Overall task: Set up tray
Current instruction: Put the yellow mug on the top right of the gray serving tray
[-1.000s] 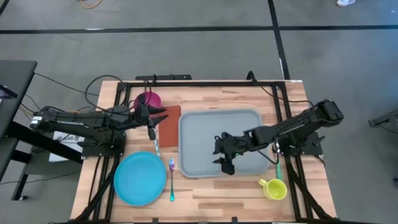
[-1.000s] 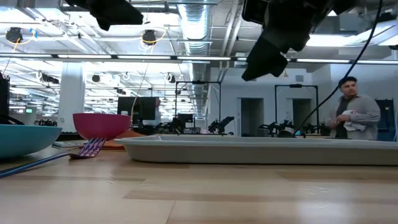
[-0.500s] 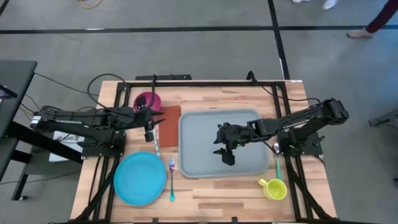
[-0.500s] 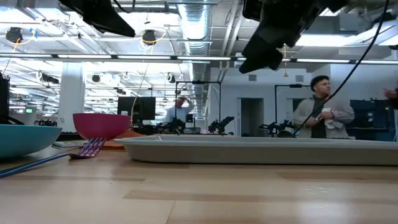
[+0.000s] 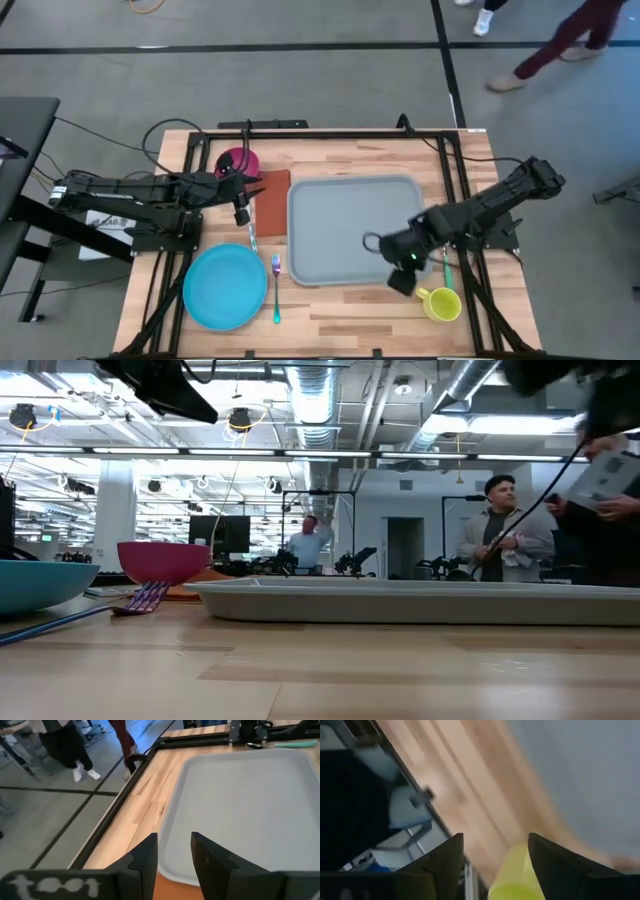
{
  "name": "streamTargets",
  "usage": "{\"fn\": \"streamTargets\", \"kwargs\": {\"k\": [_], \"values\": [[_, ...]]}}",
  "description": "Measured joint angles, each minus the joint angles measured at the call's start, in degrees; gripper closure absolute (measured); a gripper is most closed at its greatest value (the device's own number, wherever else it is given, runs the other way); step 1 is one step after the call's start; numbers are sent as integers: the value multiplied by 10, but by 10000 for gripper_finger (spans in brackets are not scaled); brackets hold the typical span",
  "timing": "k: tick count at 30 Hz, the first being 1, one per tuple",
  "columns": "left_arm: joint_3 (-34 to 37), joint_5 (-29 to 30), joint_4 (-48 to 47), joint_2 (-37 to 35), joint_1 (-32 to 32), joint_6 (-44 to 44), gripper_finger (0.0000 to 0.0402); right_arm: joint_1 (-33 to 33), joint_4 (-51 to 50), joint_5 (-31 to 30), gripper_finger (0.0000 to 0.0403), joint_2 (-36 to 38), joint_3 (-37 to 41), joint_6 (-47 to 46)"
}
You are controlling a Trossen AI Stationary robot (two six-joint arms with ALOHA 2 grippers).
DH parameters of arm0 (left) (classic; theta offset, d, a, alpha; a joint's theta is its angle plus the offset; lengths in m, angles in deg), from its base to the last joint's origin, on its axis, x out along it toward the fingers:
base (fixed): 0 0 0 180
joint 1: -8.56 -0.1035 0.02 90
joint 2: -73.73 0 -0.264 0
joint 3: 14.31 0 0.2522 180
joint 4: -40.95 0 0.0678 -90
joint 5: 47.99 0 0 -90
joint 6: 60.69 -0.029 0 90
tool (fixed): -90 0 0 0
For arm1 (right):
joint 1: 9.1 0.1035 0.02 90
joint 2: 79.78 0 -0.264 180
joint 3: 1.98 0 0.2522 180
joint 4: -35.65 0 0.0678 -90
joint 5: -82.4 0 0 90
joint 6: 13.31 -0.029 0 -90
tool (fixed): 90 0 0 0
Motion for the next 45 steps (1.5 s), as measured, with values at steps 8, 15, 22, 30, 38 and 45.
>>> {"fn": "streamTargets", "kwargs": {"k": [8,15,22,30,38,45], "values": [[0,7,10,0,0,0,294,121,-78,-26,198,0,0,-166],[0,7,10,0,0,7,294,199,-102,-48,198,-2,10,-239],[0,7,13,0,0,20,293,251,-74,-69,198,-3,39,-252],[0,8,47,0,0,24,294,254,-105,-90,198,-3,44,-246],[0,8,59,0,0,23,294,254,-116,-125,198,-3,46,-235],[0,0,58,0,0,32,294,254,-52,-122,198,-3,108,-207]]}}
